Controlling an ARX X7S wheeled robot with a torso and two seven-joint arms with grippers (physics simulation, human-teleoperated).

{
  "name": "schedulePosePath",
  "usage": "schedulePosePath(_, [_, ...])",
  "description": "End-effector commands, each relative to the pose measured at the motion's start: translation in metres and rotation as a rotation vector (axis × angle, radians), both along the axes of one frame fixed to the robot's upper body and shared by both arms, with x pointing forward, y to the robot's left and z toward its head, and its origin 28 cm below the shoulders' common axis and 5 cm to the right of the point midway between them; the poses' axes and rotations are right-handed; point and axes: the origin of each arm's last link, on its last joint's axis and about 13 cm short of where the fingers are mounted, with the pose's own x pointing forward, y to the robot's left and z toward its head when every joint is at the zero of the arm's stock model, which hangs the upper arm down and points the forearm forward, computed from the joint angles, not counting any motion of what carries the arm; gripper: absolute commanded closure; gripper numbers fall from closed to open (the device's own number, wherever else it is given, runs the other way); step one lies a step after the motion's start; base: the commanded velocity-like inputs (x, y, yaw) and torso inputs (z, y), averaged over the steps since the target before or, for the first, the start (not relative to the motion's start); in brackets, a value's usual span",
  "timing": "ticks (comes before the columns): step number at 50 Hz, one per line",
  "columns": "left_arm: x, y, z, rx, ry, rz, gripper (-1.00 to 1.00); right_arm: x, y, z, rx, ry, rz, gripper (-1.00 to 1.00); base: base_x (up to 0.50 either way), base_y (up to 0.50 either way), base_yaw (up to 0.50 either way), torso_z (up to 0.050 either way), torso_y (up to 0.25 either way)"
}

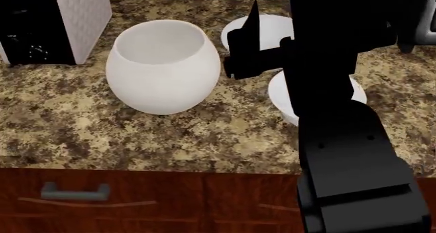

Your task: Stack the bowls from largest to smallest.

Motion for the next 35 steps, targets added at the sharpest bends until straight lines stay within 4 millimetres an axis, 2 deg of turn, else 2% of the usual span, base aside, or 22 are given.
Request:
schedulePosePath(1, [-0.0012,-0.0001,0.0011,0.004,-0.007,0.004,-1.0,-0.001,-0.0001,-0.0011,0.0,0.001,0.003,-1.0,0.0,0.5,0.0,0.0,0.0])
schedulePosePath(5, [-0.0006,-0.0011,0.0004,0.012,-0.007,0.009,-1.0,-0.0015,-0.0023,-0.0017,0.014,-0.006,-0.01,-1.0,0.0,0.43,0.0,0.0,0.0])
schedulePosePath(12, [0.0004,-0.0024,0.0001,0.011,-0.004,0.01,-1.0,-0.0023,-0.0022,-0.0029,0.02,0.0,-0.009,-1.0,0.02,0.0,0.0,0.0,0.0])
schedulePosePath(35, [-0.0029,-0.0003,0.0019,0.003,-0.023,0.009,-1.0,-0.004,-0.0007,-0.0032,0.003,0.008,-0.003,-1.0,0.35,0.0,0.0,0.0,0.0])
